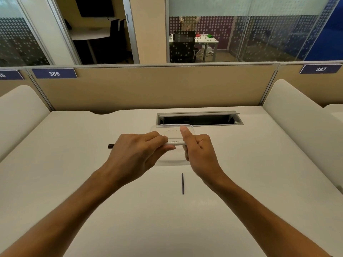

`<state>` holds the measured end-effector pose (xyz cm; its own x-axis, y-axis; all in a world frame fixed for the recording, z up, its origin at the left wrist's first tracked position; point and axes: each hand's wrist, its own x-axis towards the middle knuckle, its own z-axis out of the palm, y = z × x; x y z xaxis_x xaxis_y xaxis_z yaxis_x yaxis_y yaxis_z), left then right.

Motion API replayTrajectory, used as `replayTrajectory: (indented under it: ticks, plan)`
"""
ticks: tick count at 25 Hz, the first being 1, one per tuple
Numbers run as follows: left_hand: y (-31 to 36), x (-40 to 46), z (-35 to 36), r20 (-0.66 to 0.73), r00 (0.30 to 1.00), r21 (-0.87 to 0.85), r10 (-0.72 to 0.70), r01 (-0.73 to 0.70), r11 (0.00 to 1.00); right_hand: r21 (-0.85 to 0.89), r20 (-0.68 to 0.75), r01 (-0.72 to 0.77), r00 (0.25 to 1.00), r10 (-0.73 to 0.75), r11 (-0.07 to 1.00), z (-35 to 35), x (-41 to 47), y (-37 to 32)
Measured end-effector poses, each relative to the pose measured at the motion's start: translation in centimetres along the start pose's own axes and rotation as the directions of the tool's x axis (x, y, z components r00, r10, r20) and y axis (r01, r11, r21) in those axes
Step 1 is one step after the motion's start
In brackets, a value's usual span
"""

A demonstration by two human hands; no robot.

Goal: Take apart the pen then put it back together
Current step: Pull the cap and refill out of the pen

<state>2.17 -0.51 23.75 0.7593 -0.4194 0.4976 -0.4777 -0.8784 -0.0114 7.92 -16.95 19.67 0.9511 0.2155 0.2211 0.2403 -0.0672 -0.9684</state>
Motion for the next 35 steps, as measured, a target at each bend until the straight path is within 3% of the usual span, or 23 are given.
replayTrajectory:
  ticks: [3, 4, 6, 8, 10, 13, 15, 16, 17, 19, 21, 25, 27, 29, 31, 33, 35]
  plan:
    - [0.0, 0.4, -0.4, 0.069, 0.991, -0.242, -0.119, 0.132, 0.961, -0.019, -0.032, 0.193, 0.981, -0.193, 0.981, 0.0, -0.3, -0.1]
    - [-0.1, 0.5, -0.6, 0.15, 0.976, -0.38, -0.156, 0.203, 0.902, -0.041, -0.02, 0.277, 0.96, -0.278, 0.96, -0.2, -0.4, 0.0]
    - [-0.6, 0.8, -1.3, 0.355, 0.922, -0.63, -0.157, 0.36, 0.688, -0.126, 0.051, 0.501, 0.865, -0.499, 0.856, -0.6, -0.5, 0.1]
    - [-0.9, 0.9, -1.9, 0.494, 0.865, -0.701, -0.088, 0.456, 0.548, -0.209, 0.125, 0.668, 0.743, -0.658, 0.715, -1.1, -0.4, 0.1]
    - [-0.7, 0.8, -2.2, 0.512, 0.856, -0.696, -0.074, 0.464, 0.548, -0.24, 0.136, 0.703, 0.708, -0.693, 0.67, -1.3, -0.4, 0.2]
    - [0.1, 0.7, -1.9, 0.356, 0.919, -0.605, -0.17, 0.365, 0.708, -0.121, 0.01, 0.502, 0.863, -0.505, 0.856, -0.7, -0.8, 0.0]
    - [0.4, 0.6, -1.6, 0.201, 0.968, -0.287, -0.15, 0.205, 0.936, 0.001, -0.045, 0.238, 0.97, -0.238, 0.971, -0.1, -0.7, 0.0]
    - [0.5, 0.5, -1.4, 0.14, 0.985, -0.091, -0.097, 0.111, 0.99, 0.02, -0.035, 0.091, 0.995, -0.091, 0.996, 0.0, -0.5, 0.0]
    - [0.5, 0.5, -1.3, 0.115, 0.992, 0.048, -0.052, 0.047, 0.998, 0.013, -0.008, -0.047, 0.999, 0.047, 0.999, 0.1, -0.2, 0.0]
    - [0.8, 0.3, -1.1, 0.124, 0.992, 0.161, -0.008, -0.013, 0.987, -0.002, 0.049, -0.226, 0.973, 0.226, 0.974, 0.1, 0.2, -0.1]
    - [0.6, 0.2, -0.6, 0.117, 0.993, 0.152, -0.004, -0.014, 0.988, 0.001, 0.068, -0.228, 0.971, 0.227, 0.974, -0.1, 0.3, -0.1]
    - [0.6, 0.3, 0.0, 0.11, 0.98, -0.16, -0.165, 0.181, 0.97, -0.016, -0.011, 0.102, 0.995, -0.102, 0.995, 0.0, -0.1, 0.2]
    - [0.2, 0.5, 0.0, 0.193, 0.956, -0.416, -0.223, 0.285, 0.863, -0.052, -0.037, 0.259, 0.965, -0.261, 0.965, -0.1, -0.2, 0.3]
    - [-0.3, 0.7, -0.4, 0.353, 0.918, -0.634, -0.18, 0.376, 0.675, -0.138, 0.011, 0.479, 0.876, -0.483, 0.867, -0.5, -0.3, 0.5]
    - [-1.0, 0.7, -0.9, 0.516, 0.851, -0.712, -0.093, 0.487, 0.506, -0.255, 0.091, 0.678, 0.727, -0.681, 0.689, -0.8, -0.2, 0.8]
    - [-1.3, 0.6, -0.9, 0.577, 0.815, -0.712, -0.048, 0.531, 0.459, -0.324, 0.126, 0.757, 0.629, -0.767, 0.567, -0.9, 0.1, 1.2]
    - [-1.0, 0.4, -0.7, 0.55, 0.831, -0.716, -0.078, 0.518, 0.469, -0.344, 0.119, 0.744, 0.64, -0.759, 0.573, -0.9, 0.2, 1.4]
